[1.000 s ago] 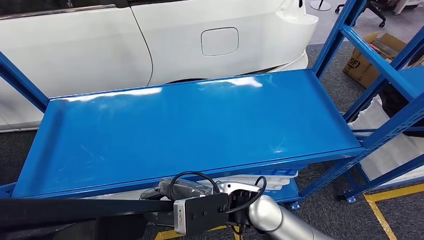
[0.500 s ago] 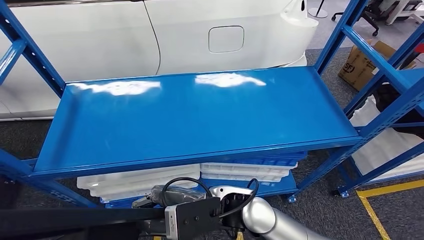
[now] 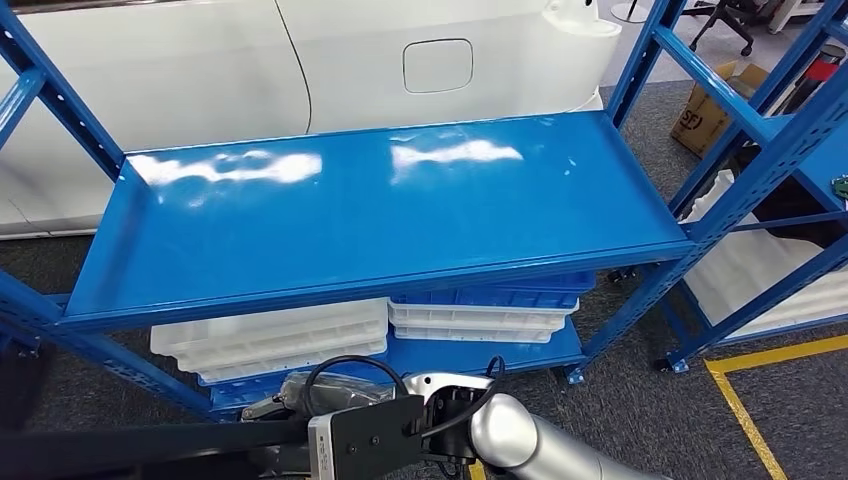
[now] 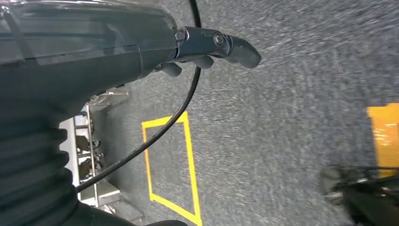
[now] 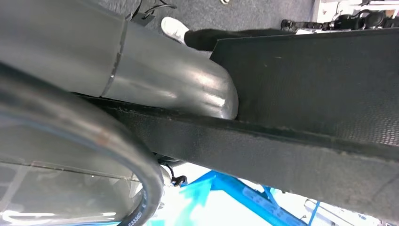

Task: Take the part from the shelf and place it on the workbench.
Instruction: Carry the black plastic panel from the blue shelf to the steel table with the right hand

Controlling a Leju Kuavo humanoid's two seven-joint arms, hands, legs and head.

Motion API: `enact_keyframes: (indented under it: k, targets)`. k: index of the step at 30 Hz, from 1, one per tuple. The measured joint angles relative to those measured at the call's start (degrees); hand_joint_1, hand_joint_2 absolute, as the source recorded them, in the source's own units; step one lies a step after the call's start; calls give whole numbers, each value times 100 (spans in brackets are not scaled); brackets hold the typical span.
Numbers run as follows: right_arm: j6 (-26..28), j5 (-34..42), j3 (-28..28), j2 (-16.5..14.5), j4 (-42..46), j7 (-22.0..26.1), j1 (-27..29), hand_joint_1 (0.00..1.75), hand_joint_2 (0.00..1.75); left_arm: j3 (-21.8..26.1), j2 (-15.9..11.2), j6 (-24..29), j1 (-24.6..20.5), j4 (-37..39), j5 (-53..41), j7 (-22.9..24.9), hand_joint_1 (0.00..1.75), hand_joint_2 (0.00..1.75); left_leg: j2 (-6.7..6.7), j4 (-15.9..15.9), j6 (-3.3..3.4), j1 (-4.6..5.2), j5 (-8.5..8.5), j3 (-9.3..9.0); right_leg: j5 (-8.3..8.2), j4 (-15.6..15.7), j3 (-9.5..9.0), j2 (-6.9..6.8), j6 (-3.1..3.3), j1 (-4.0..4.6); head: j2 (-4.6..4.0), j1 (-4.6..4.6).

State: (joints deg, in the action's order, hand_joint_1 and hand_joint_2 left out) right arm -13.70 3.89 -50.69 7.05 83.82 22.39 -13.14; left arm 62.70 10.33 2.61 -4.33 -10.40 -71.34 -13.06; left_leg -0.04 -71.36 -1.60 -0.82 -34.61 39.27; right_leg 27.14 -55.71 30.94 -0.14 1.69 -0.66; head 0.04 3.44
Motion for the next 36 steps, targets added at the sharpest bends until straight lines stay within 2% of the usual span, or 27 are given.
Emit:
enact_keyframes:
  k: [1, 2, 3, 4, 6, 8, 10, 11, 12, 13, 15, 16, 17, 18, 19, 21, 23, 24, 26, 27, 28, 30, 31, 32, 33, 34, 36]
  targets:
    - [5, 0, -13, -28, -19, -14, -3, 175, 0, 0, -12, -5, 1, 0, 0, -12, 0, 175, 1, -271, -27, -23, -78, 37, -48, -6, 68, -1, -9, -4, 0, 0]
    - [10, 0, -26, -53, -40, -27, -6, 175, 0, 0, -25, -11, 3, -1, 0, -13, 0, 175, 2, -353, -54, -50, -24, -15, -93, -18, 138, -2, -27, -15, 0, 0]
    - [16, 0, -39, -84, -62, -37, -13, 175, 0, 0, -43, -15, 5, -1, -1, -12, 0, 175, 4, -237, -88, -83, 121, -167, -135, -42, 214, -2, -52, -33, 0, 0]
    - [22, 0, -50, -111, -82, -42, -26, 175, 0, 0, -59, -20, 5, -2, -3, -11, 0, 175, 5, 105, -126, -117, 303, -418, -163, -81, 283, -1, -82, -54, 0, -1]
    - [31, 0, -68, -168, -116, -48, -68, 175, 0, -1, -78, -28, -2, -2, -9, -10, 0, 175, -13, 912, -182, -138, 412, -923, -204, -188, 417, 2, -150, -70, 0, -5]
    - [35, 1, -85, -218, -146, -56, -111, 175, 0, -2, -86, -33, -5, -2, -11, -17, 0, 175, -40, 1262, -147, -115, 321, -1088, -260, -252, 494, 4, -223, -53, 0, -2]
    - [37, 2, -105, -255, -176, -62, -136, 175, 0, -2, -95, -35, 6, -2, -11, -19, 0, 175, -42, 1251, -26, -100, 355, -1021, -313, -263, 514, 2, -296, -51, 0, 8]
    - [39, 3, -116, -268, -188, -63, -144, 175, 0, -2, -97, -35, 11, -2, -12, -16, 0, 175, -34, 1243, 46, -90, 394, -980, -256, -302, 540, 1, -319, -57, 0, 9]
    - [40, 3, -127, -274, -199, -66, -153, 175, 0, -2, -99, -35, 15, -2, -14, -12, 0, 175, -25, 1244, 122, -82, 442, -930, -112, -427, 592, 1, -334, -62, 0, 12]
    - [40, 4, -139, -279, -208, -67, -163, 175, 0, -2, -102, -35, 17, -2, -17, -10, 0, 175, -15, 1248, 188, -70, 495, -867, 124, -676, 689, 2, -337, -66, 0, 15]
    - [44, 5, -164, -286, -225, -69, -183, 175, 0, -2, -111, -35, 17, -2, -27, -10, 0, 175, -6, 1241, 263, -28, 600, -723, 633, -1433, 927, 2, -334, -56, 0, 21]
    - [45, 6, -175, -290, -234, -71, -189, 175, 0, -2, -114, -35, 18, -2, -32, -10, 0, 175, -4, 1237, 281, -2, 652, -651, 772, -1770, 1004, 3, -328, -48, 0, 22]
    - [47, 6, -184, -292, -243, -73, -191, 175, 0, -2, -116, -35, 18, -2, -35, -10, 0, 175, -4, 1233, 294, 28, 701, -583, 785, -1940, 996, 3, -312, -34, 0, 22]
    - [48, 5, -192, -295, -250, -75, -195, 175, 0, -2, -118, -35, 18, -2, -37, -10, 0, 175, -5, 1230, 304, 64, 748, -521, 692, -1896, 881, 3, -278, -15, 0, 22]
    - [48, 6, -198, -299, -252, -77, -202, 175, 0, -2, -120, -35, 19, -2, -37, -10, 0, 175, -8, 1229, 312, 98, 792, -469, 543, -1627, 657, 3, -218, 16, 0, 23]
    - [49, 7, -204, -314, -252, -76, -231, 175, 0, -1, -110, -35, 18, -1, -34, -4, 0, 175, -10, 1230, 312, 138, 871, -397, 363, -754, 68, -1, -23, 134, 0, 19]
    - [56, 8, -205, -328, -251, -73, -262, 175, 0, -1, -102, -34, 18, 0, -22, 10, 0, 175, -1, 1239, 279, 127, 946, -361, 366, -173, -280, -2, 75, 227, 0, 20]
    - [61, 8, -206, -334, -251, -72, -270, 175, 0, -1, -105, -35, 19, -2, -14, 17, 0, 175, 3, 1250, 251, 120, 987, -350, 367, -83, -319, -3, 68, 240, 0, 24]
    - [68, 9, -213, -348, -252, -73, -279, 175, 0, -1, -114, -36, 21, -1, 2, 17, 0, 175, 5, 1230, 199, 114, 993, -314, 252, 3, -284, -6, 53, 182, 0, 31]
    - [70, 9, -218, -360, -252, -73, -286, 175, 0, 0, -118, -36, 22, -1, 10, 15, 0, 175, 2, 1139, 176, 116, 885, -267, 184, 43, -250, -14, 71, 143, 0, 28]
    - [72, 10, -222, -375, -253, -73, -293, 175, 0, 1, -121, -35, 23, -1, 19, 15, 0, 175, -1, 940, 153, 109, 683, -193, 113, 80, -203, -23, 88, 102, 0, 23]
    - [74, 11, -230, -399, -254, -74, -304, 175, 0, 2, -132, -33, 24, 0, 33, 16, 0, 175, -2, 262, 98, 52, 169, 2, 10, 81, -79, -31, 107, 85, 0, 13]
    - [74, 11, -236, -404, -257, -76, -303, 175, 0, 4, -138, -31, 25, -1, 36, 17, 0, 175, -1, -83, 61, 13, 10, 69, -38, 75, -11, -31, 89, 77, -1, 11]
    - [74, 11, -242, -404, -262, -79, -302, 175, 0, 6, -146, -28, 25, -1, 37, 18, 0, 175, 1, -295, 20, -27, -20, 73, -83, 63, 57, -31, 64, 64, -1, 10]
    - [74, 11, -248, -404, -268, -79, -302, 175, 0, 9, -154, -27, 26, -2, 38, 19, 0, 175, 3, -316, -26, -70, 70, -12, -122, 43, 126, -31, 30, 41, -1, 10]
    - [74, 11, -254, -404, -274, -80, -302, 175, 0, 11, -160, -27, 26, -2, 40, 20, 0, 175, 6, -103, -77, -116, 240, -204, -151, 5, 195, -31, -5, 10, -1, 10]
    - [77, 11, -258, -403, -278, -79, -303, 175, 0, 16, -163, -26, 19, -1, 49, 20, 0, 175, 2, 680, -203, -183, 430, -719, -176, -133, 345, -29, -84, -38, 0, 0]
